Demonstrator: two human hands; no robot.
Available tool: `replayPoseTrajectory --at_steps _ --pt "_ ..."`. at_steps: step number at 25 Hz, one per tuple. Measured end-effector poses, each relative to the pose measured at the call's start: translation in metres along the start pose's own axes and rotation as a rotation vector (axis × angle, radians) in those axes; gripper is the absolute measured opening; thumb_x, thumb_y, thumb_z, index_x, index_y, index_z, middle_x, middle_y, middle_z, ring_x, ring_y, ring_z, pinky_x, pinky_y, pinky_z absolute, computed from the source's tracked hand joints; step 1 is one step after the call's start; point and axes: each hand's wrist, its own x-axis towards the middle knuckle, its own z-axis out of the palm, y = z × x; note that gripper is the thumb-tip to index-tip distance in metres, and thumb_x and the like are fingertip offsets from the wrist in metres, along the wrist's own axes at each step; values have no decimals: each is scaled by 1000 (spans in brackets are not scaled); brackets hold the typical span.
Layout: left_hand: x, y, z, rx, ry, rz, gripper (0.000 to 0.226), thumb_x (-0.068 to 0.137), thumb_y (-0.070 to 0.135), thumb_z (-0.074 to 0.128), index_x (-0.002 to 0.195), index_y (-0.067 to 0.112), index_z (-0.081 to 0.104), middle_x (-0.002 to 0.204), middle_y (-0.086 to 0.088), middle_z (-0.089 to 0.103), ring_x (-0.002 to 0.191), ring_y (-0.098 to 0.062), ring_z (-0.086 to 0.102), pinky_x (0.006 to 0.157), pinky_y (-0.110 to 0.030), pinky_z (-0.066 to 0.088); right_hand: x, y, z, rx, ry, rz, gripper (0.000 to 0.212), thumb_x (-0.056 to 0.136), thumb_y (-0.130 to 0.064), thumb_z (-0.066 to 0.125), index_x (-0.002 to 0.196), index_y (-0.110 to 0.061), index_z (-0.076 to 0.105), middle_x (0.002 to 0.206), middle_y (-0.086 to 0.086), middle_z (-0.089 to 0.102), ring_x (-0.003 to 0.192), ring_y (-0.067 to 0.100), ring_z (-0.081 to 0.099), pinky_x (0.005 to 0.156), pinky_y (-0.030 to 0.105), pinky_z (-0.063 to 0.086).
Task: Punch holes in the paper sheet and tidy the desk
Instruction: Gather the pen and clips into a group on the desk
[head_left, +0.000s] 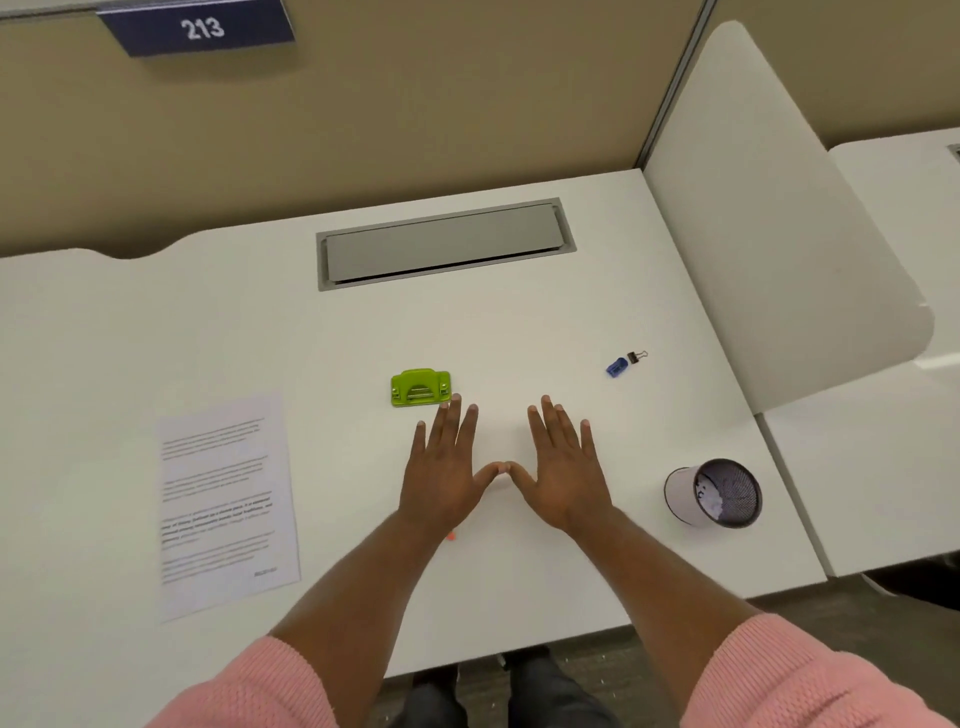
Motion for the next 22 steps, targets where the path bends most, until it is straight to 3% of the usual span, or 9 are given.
replayPoseTrajectory --at_steps 6,9,11,14,17,22 --pt "-56 -68 12 13 -67 -122 91 89 76 30 158 19 15 167 -7 9 153 -24 16 120 -48 20 -11 -62 33 -2 -92 -78 84 97 -67 29 161 -16 14 170 5 2 157 21 3 126 49 1" --pt "-67 -87 18 3 -116 -172 84 90 67 45 155 17 25 162 -9 27 145 -26 34 113 -45 32 -11 -82 42 4 -138 -84 75 99 -58 39 159 -17 21 169 6 9 157 22 8 126 48 0" --pt "-67 -92 20 2 -123 -189 71 88 61 53 141 15 44 137 -8 54 123 -27 54 97 -42 40 -11 -93 49 9 -152 -76 65 98 -49 46 154 -17 35 165 6 27 154 23 21 125 48 7" --pt "-63 -93 20 29 -148 -204 53 88 63 50 113 17 55 105 0 62 98 -24 61 83 -39 39 -10 -104 54 9 -105 -44 44 93 -36 55 132 -17 58 134 2 57 127 23 53 111 41 33" --pt "-57 -88 21 41 -184 -210 50 89 65 47 103 18 56 98 1 64 93 -23 61 82 -38 38 -5 -110 53 -18 -113 -2 29 92 -26 56 117 -16 64 112 2 62 105 25 59 91 38 41" --pt "-44 -77 18 0 -238 -220 31 88 51 49 84 20 47 86 0 68 80 -25 65 70 -35 30 5 -114 47 41 -190 53 34 88 -13 53 122 -13 59 115 6 61 101 25 60 85 35 46"
